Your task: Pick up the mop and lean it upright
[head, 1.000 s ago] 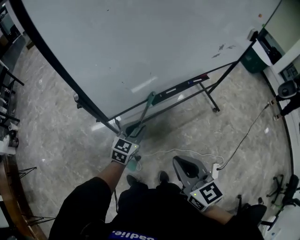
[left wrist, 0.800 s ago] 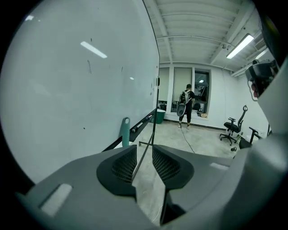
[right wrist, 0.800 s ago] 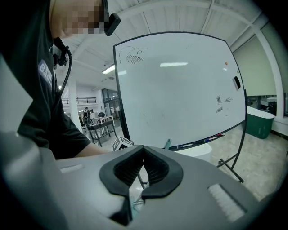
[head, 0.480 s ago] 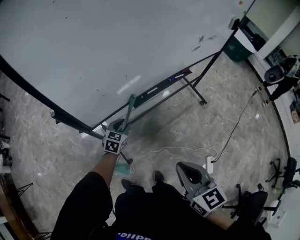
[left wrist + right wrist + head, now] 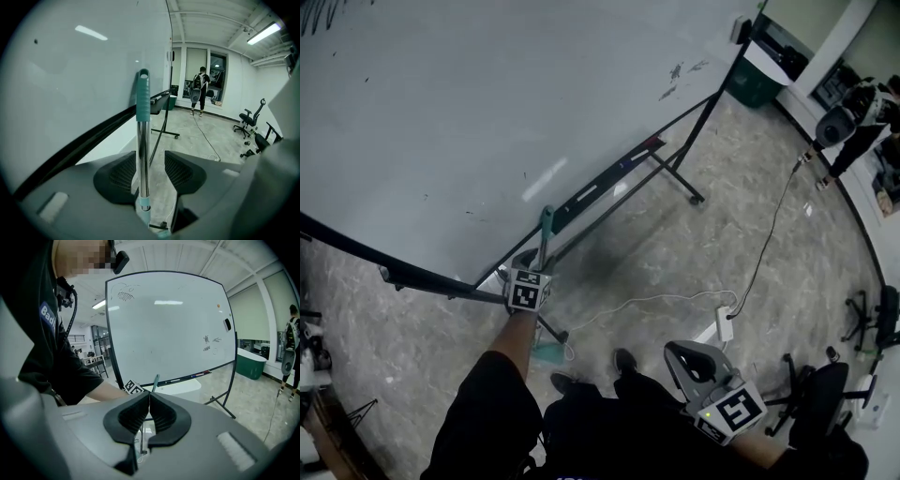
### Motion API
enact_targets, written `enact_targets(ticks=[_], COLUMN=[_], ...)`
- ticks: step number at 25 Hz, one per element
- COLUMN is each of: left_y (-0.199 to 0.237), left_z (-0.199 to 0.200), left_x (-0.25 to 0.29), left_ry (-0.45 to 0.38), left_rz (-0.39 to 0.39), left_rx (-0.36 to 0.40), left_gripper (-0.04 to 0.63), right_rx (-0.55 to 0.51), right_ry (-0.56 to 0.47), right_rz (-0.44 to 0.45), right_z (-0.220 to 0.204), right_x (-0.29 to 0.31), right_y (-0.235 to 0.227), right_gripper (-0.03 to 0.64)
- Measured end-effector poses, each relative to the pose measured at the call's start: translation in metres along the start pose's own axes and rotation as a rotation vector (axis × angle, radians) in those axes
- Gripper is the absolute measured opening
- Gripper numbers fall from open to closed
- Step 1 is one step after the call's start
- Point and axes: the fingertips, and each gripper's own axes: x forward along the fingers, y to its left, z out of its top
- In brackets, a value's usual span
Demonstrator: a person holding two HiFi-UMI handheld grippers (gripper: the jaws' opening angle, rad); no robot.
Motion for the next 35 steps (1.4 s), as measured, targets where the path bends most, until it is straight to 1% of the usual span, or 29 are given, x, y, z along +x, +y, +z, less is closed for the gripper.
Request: enact_targets(ticks=[3,8,12,16,18,19,22,25,29,35], left_y=[0.003,0.008,0.011,0.009,0.01,0.011,0.01,0.007,-0.005,-0.025], left_z=[-0.006,-0.011,-0.012,-0.013,-0.014,-0.014,-0.017,-0.017,-0.024,-0.04], left_x=[0.012,0.028,0.034,0.038,0.038,0.038,0.035,0.023,-0.006,-0.068], left_ry=[0.026,0.057,0.066,0.082,0.088,0.091,0.106,0.098,0.073,0.038], left_rz=[0.0,0.0,-0.001,-0.017,-0.012,-0.011,-0.01,-0.003,0.006,0.05], left_rx=[-0.012,-0.008,-0.019,-0.014,-0.026,-0.028,-0.014,-0.013,-0.011,-0.017], left_gripper=[0.192,0.195,0.189,0.16,0.128,0.1,0.101,0.107,0.109,0.109], right_rx=[0.004,0.024,0.039,0.041,0.052,0.056,0.055,0.048,0.036,-0.003], right_ry=[0.012,0.024,0.043,0.049,0.05,0.05,0.042,0.026,-0.003,-0.044], right_rz=[-0.015,-0.054,-0.055,-0.051,-0.053,-0.053,-0.044,-0.029,0.006,0.118], right_z=[-0.003,-0.012,-0.02,-0.023,-0.025,-0.025,-0.025,-0.02,-0.011,0.009], right_x=[-0.003,-0.009,-0.011,-0.016,-0.019,-0.02,-0.019,-0.019,-0.019,-0.011], right_y=[-0.004,-0.013,-0.014,-0.011,-0.011,-0.012,-0.011,-0.009,-0.004,0.013], right_gripper=[0.011,0.012,0.012,0.012,0.011,0.01,0.008,0.008,0.006,0.006])
